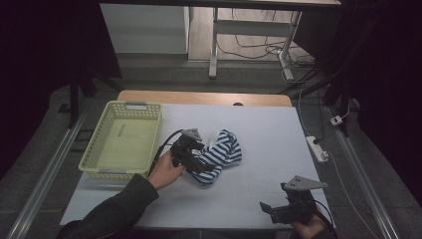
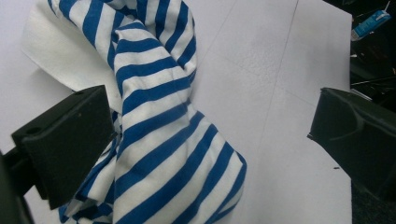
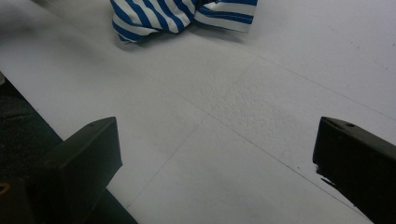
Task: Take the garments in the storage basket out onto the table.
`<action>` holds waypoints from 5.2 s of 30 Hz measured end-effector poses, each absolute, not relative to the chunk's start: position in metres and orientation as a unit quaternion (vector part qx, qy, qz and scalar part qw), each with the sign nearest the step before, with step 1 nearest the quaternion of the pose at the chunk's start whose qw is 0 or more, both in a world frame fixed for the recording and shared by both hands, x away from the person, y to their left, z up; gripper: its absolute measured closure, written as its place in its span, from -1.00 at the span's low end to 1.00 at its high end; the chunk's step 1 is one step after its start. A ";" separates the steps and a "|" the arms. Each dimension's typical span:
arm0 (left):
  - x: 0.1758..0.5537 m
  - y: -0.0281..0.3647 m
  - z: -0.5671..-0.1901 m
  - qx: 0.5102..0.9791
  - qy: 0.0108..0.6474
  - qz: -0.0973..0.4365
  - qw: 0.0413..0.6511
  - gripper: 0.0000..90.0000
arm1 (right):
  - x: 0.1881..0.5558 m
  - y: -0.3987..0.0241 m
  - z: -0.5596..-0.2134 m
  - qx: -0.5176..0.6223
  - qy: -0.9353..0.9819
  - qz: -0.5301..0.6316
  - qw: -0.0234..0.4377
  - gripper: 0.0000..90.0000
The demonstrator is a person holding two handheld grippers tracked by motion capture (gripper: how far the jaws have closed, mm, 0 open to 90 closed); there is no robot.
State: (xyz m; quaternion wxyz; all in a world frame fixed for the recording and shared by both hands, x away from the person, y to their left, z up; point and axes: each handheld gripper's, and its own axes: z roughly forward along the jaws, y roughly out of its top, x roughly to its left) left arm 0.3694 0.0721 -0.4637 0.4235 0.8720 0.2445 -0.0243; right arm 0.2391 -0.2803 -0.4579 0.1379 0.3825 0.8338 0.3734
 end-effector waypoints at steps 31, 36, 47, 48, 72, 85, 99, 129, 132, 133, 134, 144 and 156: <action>0.343 0.103 -0.453 0.859 0.252 -0.036 0.445 -1.00 | 0.239 -0.279 -0.458 0.383 0.835 0.370 0.141 -0.99; 0.338 0.112 -0.450 0.854 0.257 -0.034 0.452 -1.00 | 0.239 -0.279 -0.458 0.382 0.836 0.369 0.142 -0.99; 0.328 0.131 -0.447 0.843 0.272 -0.032 0.463 -1.00 | 0.239 -0.279 -0.458 0.382 0.836 0.368 0.142 -0.99; 0.327 0.133 -0.446 0.842 0.274 -0.032 0.465 -1.00 | 0.239 -0.279 -0.458 0.382 0.836 0.368 0.142 -0.99; 0.306 0.170 -0.441 0.826 0.310 -0.015 0.472 -0.99 | 0.239 -0.279 -0.458 0.385 0.834 0.368 0.142 -0.99; 0.293 0.191 -0.441 0.816 0.334 0.002 0.472 -0.99 | 0.239 -0.279 -0.458 0.385 0.835 0.366 0.143 -0.99; 0.275 0.212 -0.445 0.807 0.355 0.022 0.472 -1.00 | 0.239 -0.278 -0.458 0.384 0.836 0.364 0.144 -0.99; 0.228 0.269 -0.459 0.772 0.424 0.042 0.472 -0.99 | 0.240 -0.277 -0.459 0.387 0.837 0.359 0.144 -0.99; 0.224 0.276 -0.460 0.767 0.431 0.044 0.473 -0.99 | 0.240 -0.277 -0.459 0.387 0.837 0.359 0.143 -0.99; 0.222 0.278 -0.461 0.765 0.433 0.045 0.475 -0.99 | 0.240 -0.277 -0.459 0.387 0.837 0.359 0.143 -0.99; 0.221 0.280 -0.461 0.764 0.435 0.045 0.475 -0.99 | 0.240 -0.277 -0.459 0.387 0.837 0.359 0.143 -0.99; 0.210 0.297 -0.469 0.751 0.455 0.042 0.476 -0.99 | 0.240 -0.276 -0.459 0.387 0.838 0.357 0.143 -0.99; 0.198 0.315 -0.474 0.738 0.475 0.047 0.477 -0.99 | 0.240 -0.276 -0.459 0.387 0.838 0.357 0.142 -0.99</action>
